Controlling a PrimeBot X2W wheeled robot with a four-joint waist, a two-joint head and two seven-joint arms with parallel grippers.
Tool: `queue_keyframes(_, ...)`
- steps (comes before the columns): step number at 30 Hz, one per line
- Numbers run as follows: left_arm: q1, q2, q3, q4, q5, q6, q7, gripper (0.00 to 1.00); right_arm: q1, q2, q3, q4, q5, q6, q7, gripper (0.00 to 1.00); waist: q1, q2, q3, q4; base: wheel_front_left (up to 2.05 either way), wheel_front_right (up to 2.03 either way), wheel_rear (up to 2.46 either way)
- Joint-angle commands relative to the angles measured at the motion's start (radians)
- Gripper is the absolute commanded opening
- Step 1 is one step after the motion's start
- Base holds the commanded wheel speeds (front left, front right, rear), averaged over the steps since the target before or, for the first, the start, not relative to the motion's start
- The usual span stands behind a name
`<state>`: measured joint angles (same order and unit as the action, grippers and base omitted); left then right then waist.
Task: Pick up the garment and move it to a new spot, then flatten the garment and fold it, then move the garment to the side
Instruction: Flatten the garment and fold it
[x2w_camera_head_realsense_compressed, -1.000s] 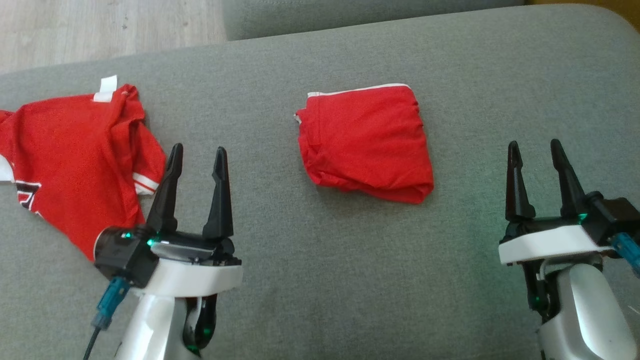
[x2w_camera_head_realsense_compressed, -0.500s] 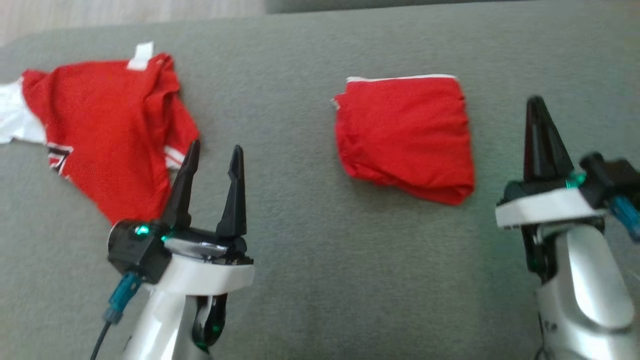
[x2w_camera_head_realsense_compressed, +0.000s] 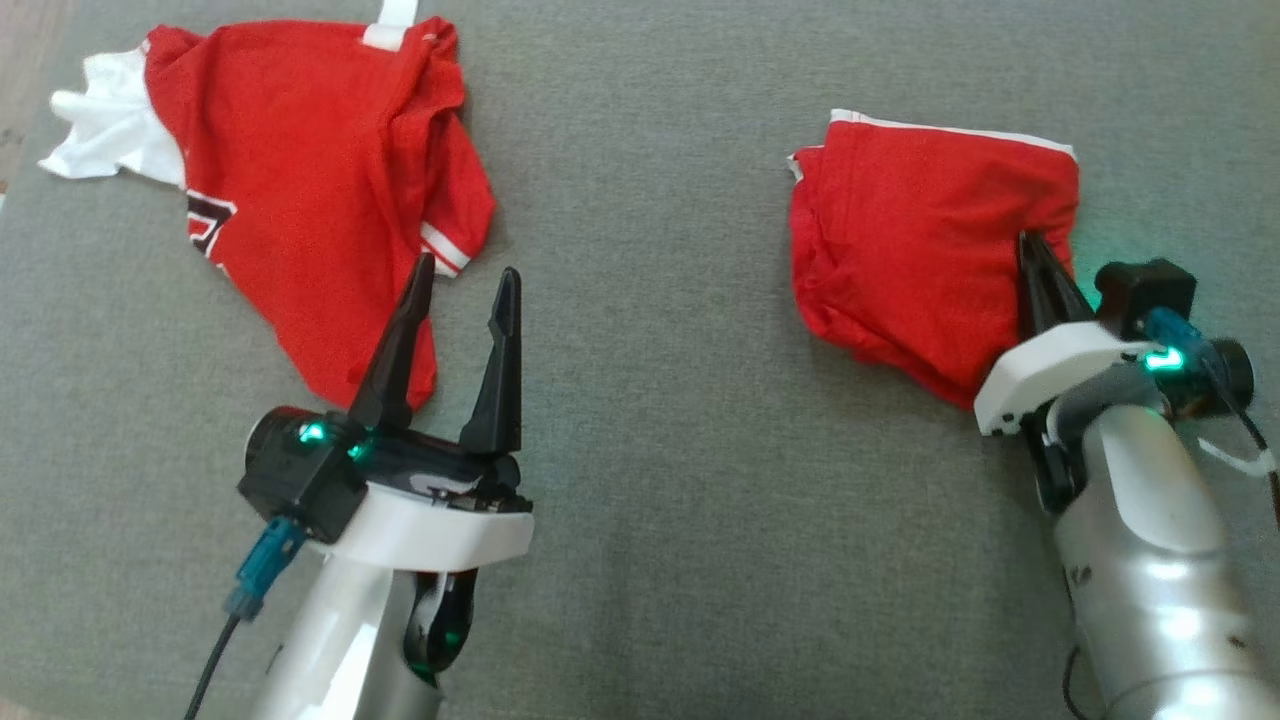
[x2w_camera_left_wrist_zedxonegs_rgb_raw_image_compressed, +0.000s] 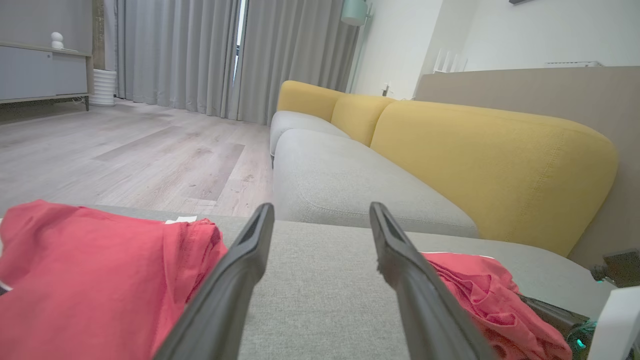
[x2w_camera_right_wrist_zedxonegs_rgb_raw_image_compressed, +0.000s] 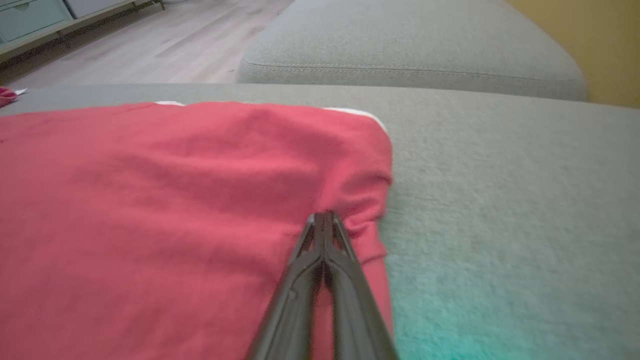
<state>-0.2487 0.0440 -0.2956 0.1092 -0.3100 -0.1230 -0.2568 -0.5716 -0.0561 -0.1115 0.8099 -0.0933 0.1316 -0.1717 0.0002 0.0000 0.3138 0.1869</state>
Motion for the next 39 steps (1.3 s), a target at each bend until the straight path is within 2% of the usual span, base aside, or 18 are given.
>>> queue_keyframes(1,-0.031,0.006,0.025,-0.028,-0.004,0.003,-0.005,1.0,-0.042,0.006,0.033,-0.014,0.0,-0.001,-0.019,0.0,-0.0002,0.0,0.001,0.006,0.0,0.0,0.0)
queue_keyframes(6,-0.027,0.006,0.024,-0.019,-0.009,0.008,-0.005,1.0,-0.107,0.006,0.095,-0.018,0.038,-0.001,-0.08,0.0,-0.0002,0.0,-0.015,0.009,0.0,0.0,0.0)
queue_keyframes(12,-0.023,0.006,0.015,-0.019,-0.012,0.013,-0.005,1.0,-0.111,0.006,0.285,-0.049,0.164,-0.001,-0.089,0.0,-0.0002,0.0,-0.027,0.01,0.0,0.0,0.0)
queue_keyframes(19,-0.024,0.006,0.015,-0.014,-0.01,0.013,-0.005,1.0,-0.073,0.006,0.479,0.084,0.224,-0.001,-0.04,0.0,-0.0002,0.0,-0.033,0.013,0.0,0.0,0.0)
queue_keyframes(23,-0.02,0.006,0.026,-0.009,-0.006,0.014,-0.005,1.0,-0.077,0.006,0.529,0.126,0.255,-0.001,-0.034,0.0,-0.0002,0.0,-0.04,0.002,0.0,0.0,0.0)
queue_keyframes(27,-0.012,0.006,0.037,-0.009,-0.003,0.015,-0.005,1.0,-0.097,0.006,0.522,0.125,0.281,-0.001,-0.065,0.0,-0.0002,0.0,-0.057,-0.023,0.0,0.0,0.0)
queue_keyframes(31,-0.003,0.006,0.05,-0.016,0.005,0.015,-0.005,1.0,-0.11,0.006,0.456,0.072,0.284,-0.001,-0.087,0.0,-0.0002,0.0,-0.08,-0.059,0.0,0.0,0.0)
queue_keyframes(39,0.014,0.006,0.071,-0.025,0.02,0.012,-0.005,1.0,-0.009,0.006,0.252,-0.187,0.221,-0.001,-0.09,0.0,-0.0002,0.0,-0.123,-0.135,0.0,0.0,0.0)
